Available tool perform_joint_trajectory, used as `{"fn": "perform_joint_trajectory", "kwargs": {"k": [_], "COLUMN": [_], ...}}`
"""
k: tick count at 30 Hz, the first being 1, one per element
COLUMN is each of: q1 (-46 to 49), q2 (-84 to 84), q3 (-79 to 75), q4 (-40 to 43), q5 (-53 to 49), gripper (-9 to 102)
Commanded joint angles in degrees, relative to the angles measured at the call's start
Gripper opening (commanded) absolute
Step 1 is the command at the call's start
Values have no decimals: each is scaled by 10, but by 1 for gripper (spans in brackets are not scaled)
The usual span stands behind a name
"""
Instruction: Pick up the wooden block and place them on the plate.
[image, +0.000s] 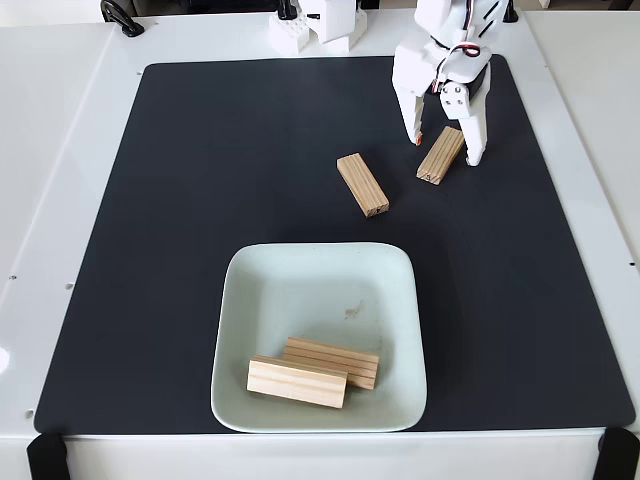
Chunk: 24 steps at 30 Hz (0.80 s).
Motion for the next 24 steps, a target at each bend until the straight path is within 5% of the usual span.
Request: {"fn": "perform_joint_trajectory", "kwargs": {"k": [1, 14, 22, 24], "q1": [-6, -6, -6, -5], "q2": [2, 2, -11, -18], "q3": [-22, -12, -11, -11], "q4": [-28, -62, -62, -62], "q5": [-5, -6, -5, -4], "gripper": [33, 32, 0, 0]}}
